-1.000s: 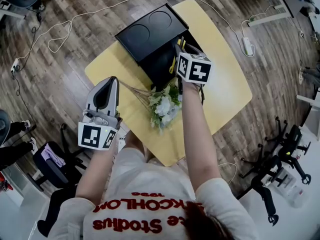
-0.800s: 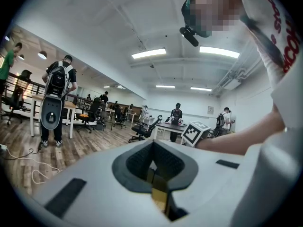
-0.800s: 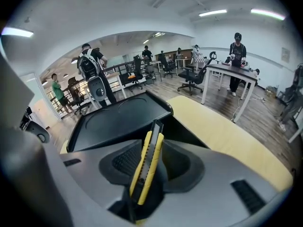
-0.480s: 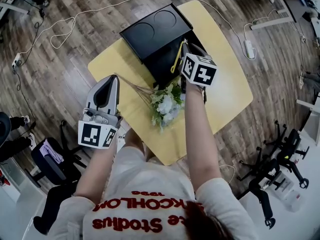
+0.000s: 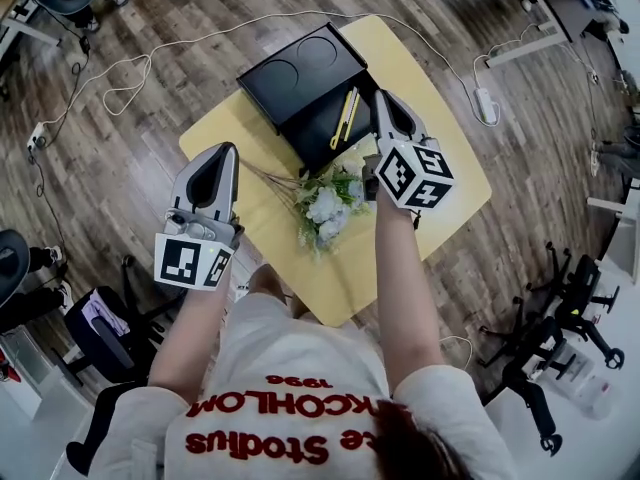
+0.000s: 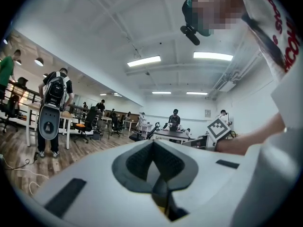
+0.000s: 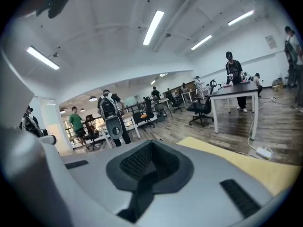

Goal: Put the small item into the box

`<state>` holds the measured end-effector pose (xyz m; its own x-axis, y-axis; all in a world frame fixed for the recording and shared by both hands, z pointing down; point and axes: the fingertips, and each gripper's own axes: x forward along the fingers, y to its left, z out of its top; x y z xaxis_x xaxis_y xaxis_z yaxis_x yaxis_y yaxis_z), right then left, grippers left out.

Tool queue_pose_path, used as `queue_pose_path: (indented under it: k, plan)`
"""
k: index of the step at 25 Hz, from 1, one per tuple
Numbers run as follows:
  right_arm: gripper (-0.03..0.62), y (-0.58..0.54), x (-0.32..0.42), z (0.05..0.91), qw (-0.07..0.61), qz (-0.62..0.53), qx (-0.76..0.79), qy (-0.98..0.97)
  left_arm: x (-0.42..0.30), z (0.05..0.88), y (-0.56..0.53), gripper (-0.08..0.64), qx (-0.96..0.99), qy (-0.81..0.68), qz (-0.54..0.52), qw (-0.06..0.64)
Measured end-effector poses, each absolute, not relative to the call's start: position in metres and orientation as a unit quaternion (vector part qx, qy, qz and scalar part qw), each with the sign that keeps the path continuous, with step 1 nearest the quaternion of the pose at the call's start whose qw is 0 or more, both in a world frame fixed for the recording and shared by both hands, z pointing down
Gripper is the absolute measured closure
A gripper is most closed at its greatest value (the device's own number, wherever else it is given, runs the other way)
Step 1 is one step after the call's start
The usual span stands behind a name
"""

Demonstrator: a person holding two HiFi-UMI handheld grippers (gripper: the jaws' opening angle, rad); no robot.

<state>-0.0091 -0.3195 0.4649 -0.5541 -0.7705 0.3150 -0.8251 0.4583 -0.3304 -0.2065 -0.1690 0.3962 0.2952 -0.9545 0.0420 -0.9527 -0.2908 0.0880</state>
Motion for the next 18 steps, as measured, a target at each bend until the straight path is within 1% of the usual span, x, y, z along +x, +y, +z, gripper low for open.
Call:
queue_pose_path:
  k: [3, 7, 12, 18]
  plan:
    - [0.588, -0.297, -0.004, 0.429, 0.018, 0.214, 0.454, -0.865, -0.203, 0.381, -0.167, 0.554, 0.807, -0.589, -0.014, 0.036]
    - [0.588, -0.262, 0.009, 0.393, -0.005, 0.189, 0.452, -0.872, -0.196, 0.363, -0.156, 0.555, 0.812, -0.583, -0.015, 0.026]
    - [0.588, -0.214, 0.027, 0.361, -0.015, 0.145, 0.442, -0.885, -0.186, 0.343, -0.136, 0.554, 0.814, -0.580, -0.018, 0.009]
    - [0.588, -0.161, 0.045, 0.340, -0.005, 0.100, 0.443, -0.891, -0.189, 0.326, -0.104, 0.554, 0.810, -0.586, -0.018, -0.008]
